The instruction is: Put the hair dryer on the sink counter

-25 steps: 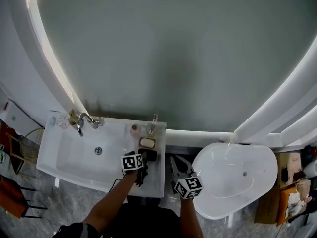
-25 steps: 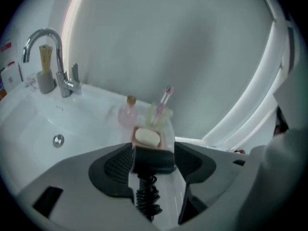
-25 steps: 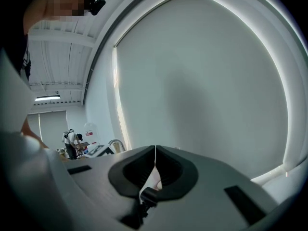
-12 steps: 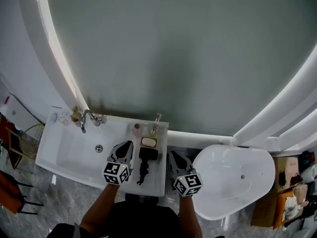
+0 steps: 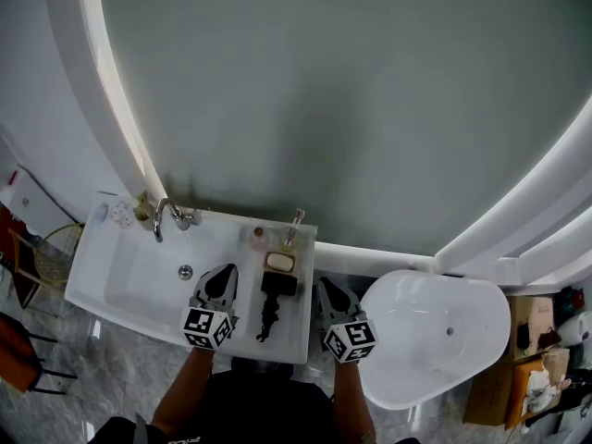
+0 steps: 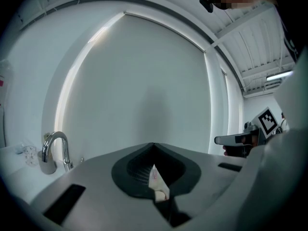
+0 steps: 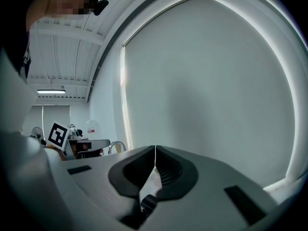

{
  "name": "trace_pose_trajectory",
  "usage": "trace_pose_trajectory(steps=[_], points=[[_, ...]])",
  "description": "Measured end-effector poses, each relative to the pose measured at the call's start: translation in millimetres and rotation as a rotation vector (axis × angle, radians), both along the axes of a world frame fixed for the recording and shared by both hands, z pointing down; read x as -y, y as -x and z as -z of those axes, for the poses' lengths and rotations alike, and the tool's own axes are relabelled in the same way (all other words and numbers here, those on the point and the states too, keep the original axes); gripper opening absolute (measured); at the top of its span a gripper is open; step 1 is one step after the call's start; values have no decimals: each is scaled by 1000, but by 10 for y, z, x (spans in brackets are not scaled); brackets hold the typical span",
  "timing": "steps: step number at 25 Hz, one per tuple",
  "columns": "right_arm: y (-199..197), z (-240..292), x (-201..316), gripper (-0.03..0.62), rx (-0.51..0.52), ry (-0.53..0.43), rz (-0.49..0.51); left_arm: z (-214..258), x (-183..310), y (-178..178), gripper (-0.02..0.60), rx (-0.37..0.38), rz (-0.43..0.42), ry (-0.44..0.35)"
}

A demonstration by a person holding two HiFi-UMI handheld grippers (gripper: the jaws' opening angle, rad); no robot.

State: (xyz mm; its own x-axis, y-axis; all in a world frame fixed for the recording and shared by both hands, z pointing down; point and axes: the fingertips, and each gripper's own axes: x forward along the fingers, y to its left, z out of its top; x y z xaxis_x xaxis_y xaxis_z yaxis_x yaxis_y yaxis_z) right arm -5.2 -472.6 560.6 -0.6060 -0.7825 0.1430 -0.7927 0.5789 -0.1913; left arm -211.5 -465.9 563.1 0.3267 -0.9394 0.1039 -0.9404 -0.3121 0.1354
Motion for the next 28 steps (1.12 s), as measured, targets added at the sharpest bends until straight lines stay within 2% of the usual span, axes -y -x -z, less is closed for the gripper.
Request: trace_pose_trajectory(steps=[9,17,21,28], points=[[-75,-42,1,29,-28,-5,-28,15,-64,86,23,-50,-1,10],[73,-115,-56,29,-149,-41,18,63,-71,110,23,-52,-20,3],[138,-97,-85,29,-162,-54,41,63,-83,75,23,-50,-30,6],[112,-75,-83,29,-117,-37,41,88,-89,49,23,-50,-27,7]])
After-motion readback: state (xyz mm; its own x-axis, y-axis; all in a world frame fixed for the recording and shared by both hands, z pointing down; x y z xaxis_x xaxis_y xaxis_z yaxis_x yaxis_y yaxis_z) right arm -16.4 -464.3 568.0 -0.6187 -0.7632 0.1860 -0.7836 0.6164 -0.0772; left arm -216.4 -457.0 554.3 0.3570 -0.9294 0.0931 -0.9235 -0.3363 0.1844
